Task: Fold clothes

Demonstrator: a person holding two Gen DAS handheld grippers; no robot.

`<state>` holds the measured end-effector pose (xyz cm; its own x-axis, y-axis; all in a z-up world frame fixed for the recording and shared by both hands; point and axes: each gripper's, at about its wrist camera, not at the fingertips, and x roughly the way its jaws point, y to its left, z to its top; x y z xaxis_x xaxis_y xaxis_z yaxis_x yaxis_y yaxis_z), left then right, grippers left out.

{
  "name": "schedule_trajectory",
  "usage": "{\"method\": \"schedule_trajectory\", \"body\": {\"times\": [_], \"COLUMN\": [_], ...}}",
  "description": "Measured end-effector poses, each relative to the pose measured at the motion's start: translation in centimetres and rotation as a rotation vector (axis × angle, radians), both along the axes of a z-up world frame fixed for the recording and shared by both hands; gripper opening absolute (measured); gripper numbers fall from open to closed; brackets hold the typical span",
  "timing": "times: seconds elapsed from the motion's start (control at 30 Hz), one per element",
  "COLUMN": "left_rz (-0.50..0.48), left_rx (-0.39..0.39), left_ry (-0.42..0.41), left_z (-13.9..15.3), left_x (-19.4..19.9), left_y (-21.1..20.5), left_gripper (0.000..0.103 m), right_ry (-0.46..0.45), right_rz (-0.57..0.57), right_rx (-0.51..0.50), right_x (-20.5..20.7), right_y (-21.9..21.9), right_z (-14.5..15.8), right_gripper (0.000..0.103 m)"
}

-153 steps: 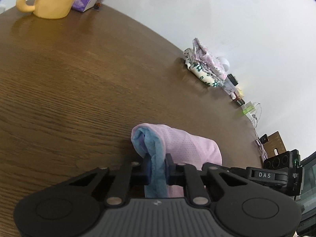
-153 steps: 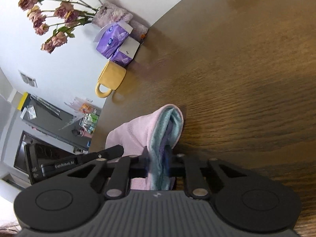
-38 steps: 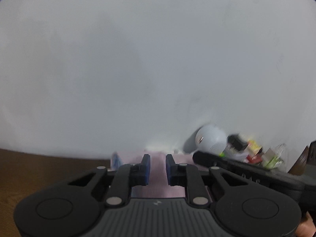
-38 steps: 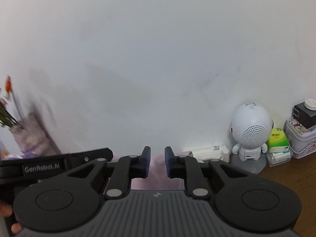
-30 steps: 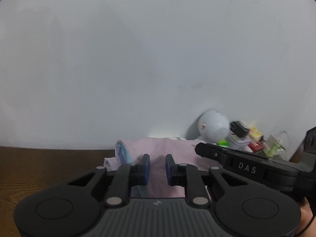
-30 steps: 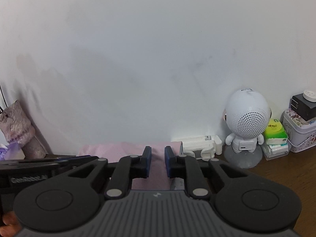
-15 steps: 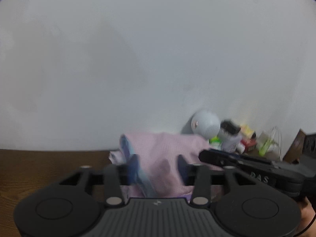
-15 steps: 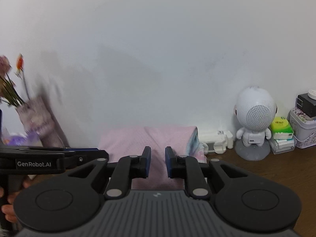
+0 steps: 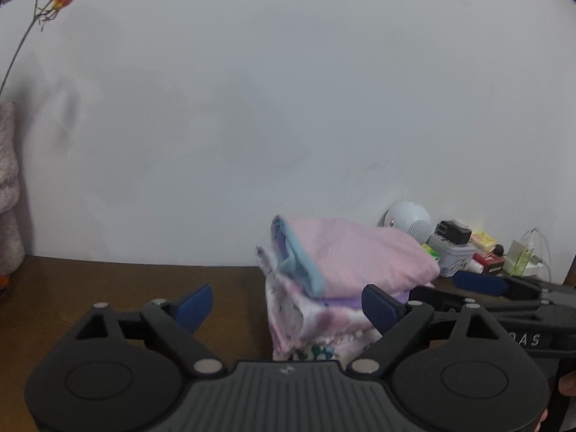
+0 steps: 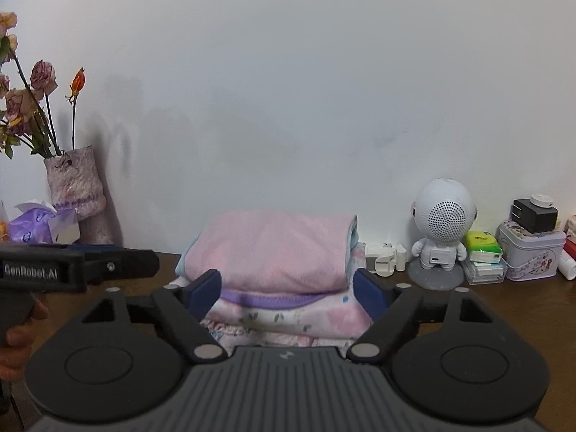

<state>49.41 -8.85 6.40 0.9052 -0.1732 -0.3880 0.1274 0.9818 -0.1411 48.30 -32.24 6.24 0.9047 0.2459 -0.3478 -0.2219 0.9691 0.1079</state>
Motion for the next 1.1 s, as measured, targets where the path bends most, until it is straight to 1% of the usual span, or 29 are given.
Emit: {"method": "schedule_trajectory", "body": {"times": [0.03,0.07,0.17,0.2,0.3,0.37,0.53,0.6,0.7,0.87,0.97,1.1], "left_rz": [0.008,0.016,0.043,0.058,0.105,0.136,0.155,0.149,0.151,0.163,0.162,0.16], "left_rx": [0.006,0.012,0.053,0.065,0.089,0.105,0.133,0.136,0.124,0.086,0.101,0.107], "left_ry": [-0.003,-0.006,-0.01,-0.014,-0.027,-0.035,-0.09,-0.097,-0.086,-0.051,-0.051,-0.034], "left_z": [-0.3,-0.7,-1.2,-1.3,-1.8,-2.2,-2.5,-2.6,-2.7,-2.7,-2.9,-3.3], "left_x": [-0.2,-0.4,-0.5,-0.5,-0.7,-1.1,-2.3,-2.6,-2.8,-3.3,-4.3,-6.1], "left_y": [-0.3,-0.6,-1.3,-1.6,-2.2,-2.4,-2.2,-2.1,-1.8,-1.3,-1.4,-1.5], "left_gripper": [0.091,0.091,0.091,0.092,0.097,0.102,0.103,0.103,0.103,0.103,0.103,0.103], "right_ry": [-0.004,-0.009,-0.034,-0.041,-0.045,-0.033,0.016,0.037,0.068,0.074,0.096,0.095], "right_rz": [-0.005,-0.008,-0.019,-0.018,-0.022,-0.031,-0.119,-0.127,-0.13,-0.133,-0.127,-0.134], "right_rx": [-0.005,-0.011,-0.024,-0.023,0.001,0.018,0.028,0.033,0.045,0.061,0.083,0.087], "right_x": [-0.2,-0.3,-0.6,-0.8,-0.9,-1.0,-1.4,-1.5,-1.7,-2.7,-3.3,-5.1], "right_y": [0.1,0.2,0.3,0.3,0.2,0.1,-0.1,-0.1,0.1,0.7,0.7,1.1], "right_z": [-0.1,-0.2,-0.4,-0.5,-0.6,-0.8,-1.4,-1.8,-2.3,-2.7,-2.8,-2.7], "right_gripper": [0.091,0.098,0.102,0.102,0.103,0.103,0.103,0.103,0.103,0.103,0.103,0.103]}}
